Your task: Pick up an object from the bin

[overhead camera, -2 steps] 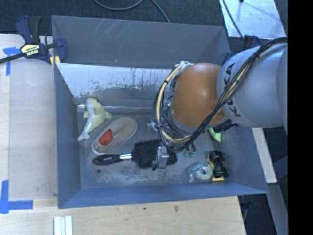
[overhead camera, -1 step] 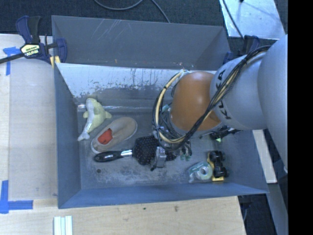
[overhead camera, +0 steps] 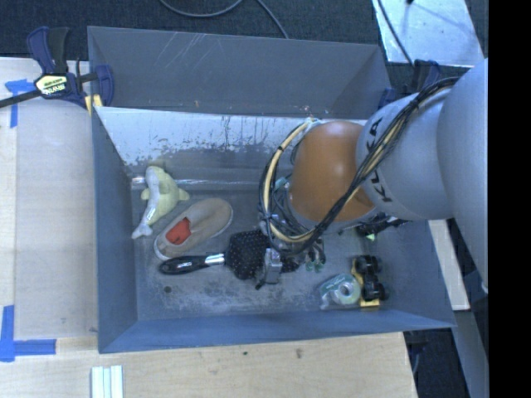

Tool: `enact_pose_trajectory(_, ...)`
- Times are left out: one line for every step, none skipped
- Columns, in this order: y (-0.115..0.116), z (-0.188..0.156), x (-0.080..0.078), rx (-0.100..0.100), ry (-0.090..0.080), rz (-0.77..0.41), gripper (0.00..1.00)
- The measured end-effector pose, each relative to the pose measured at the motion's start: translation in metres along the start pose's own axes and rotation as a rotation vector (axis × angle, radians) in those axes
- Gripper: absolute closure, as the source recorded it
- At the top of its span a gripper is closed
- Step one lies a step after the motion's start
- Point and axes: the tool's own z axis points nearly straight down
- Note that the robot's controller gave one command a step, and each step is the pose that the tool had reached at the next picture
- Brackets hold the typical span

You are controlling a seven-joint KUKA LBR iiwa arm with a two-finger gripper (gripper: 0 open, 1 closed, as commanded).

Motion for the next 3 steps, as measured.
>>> enact_pose_trajectory(-0.002, -0.04, 0.0, 0.0, 0.004, 0.0, 1.0)
enact_pose_trajectory(0.01, -0.101, -0.003, 0.001, 0.003, 0.014, 1.0)
enact_pose_trajectory(0.013, -0.115, -0.003, 0.0, 0.002, 0.015, 1.0)
